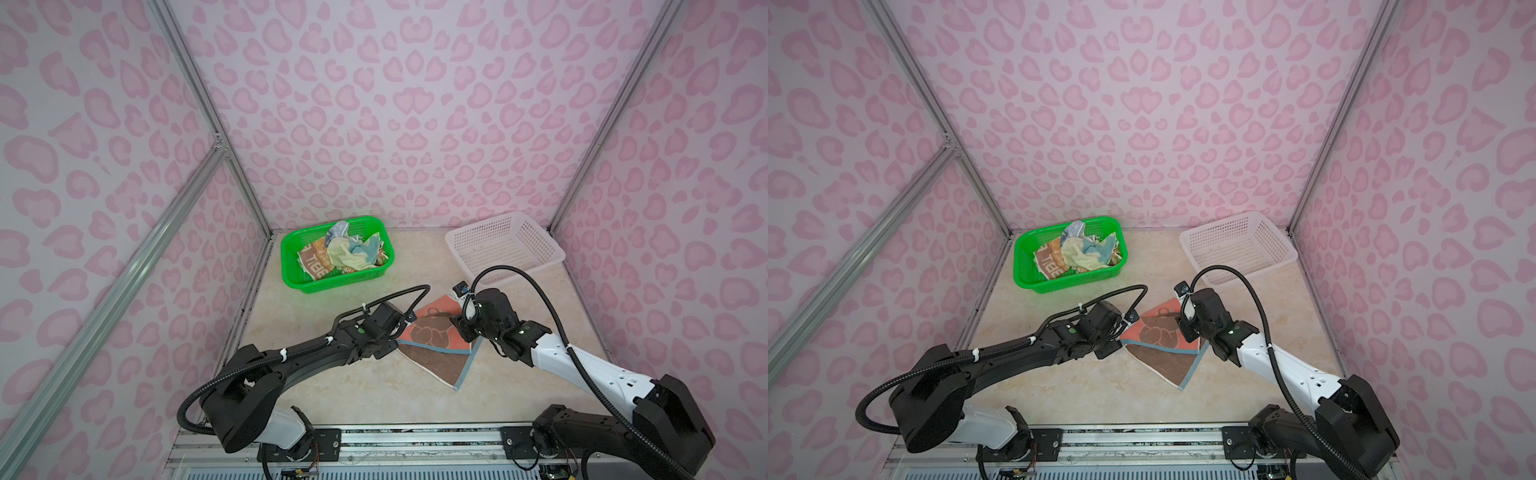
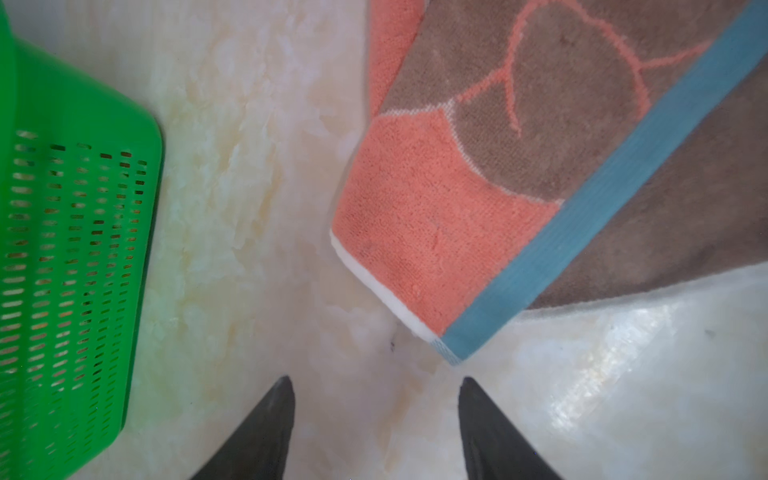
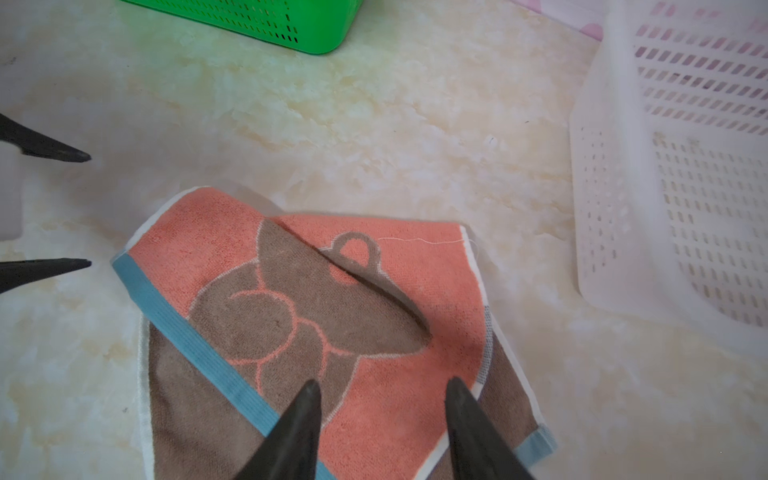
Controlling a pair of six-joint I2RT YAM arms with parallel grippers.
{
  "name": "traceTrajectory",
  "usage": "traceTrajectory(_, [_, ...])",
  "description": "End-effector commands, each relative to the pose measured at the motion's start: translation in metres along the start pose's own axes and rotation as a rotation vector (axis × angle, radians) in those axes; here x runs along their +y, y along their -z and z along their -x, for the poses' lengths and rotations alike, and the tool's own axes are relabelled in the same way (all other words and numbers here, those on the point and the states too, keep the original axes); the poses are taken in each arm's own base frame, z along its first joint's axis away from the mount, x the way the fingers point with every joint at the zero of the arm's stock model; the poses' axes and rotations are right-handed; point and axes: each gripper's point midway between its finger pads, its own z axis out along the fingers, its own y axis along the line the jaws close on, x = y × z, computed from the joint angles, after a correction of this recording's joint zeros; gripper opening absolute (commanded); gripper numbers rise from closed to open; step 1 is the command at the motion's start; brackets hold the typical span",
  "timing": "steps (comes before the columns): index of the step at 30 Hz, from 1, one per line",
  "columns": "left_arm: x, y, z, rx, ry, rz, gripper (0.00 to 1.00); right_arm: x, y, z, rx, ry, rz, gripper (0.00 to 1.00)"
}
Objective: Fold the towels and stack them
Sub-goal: 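Grasp the towel's near corner with the left gripper while the right holds the far corner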
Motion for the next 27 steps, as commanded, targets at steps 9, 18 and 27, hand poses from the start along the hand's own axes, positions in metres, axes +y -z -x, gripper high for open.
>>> traceTrajectory(9, [-0.022, -0.008, 0.0, 0.01, -0.119, -0.037, 0.65, -0.009, 0.001, -0.009, -0.021, -0.026, -0.03, 0.49])
traceTrajectory(18, [-0.021, -0.027, 0.009, 0.001, -0.127, -0.003, 0.63, -0.011, 0.002, -0.014, -0.023, -0.047, -0.028, 0.5])
traceTrajectory(27, [-0.016, -0.029, 0.013, 0.017, -0.152, 0.012, 0.55, -0.014, 0.002, -0.019, -0.018, -0.053, -0.037, 0.5])
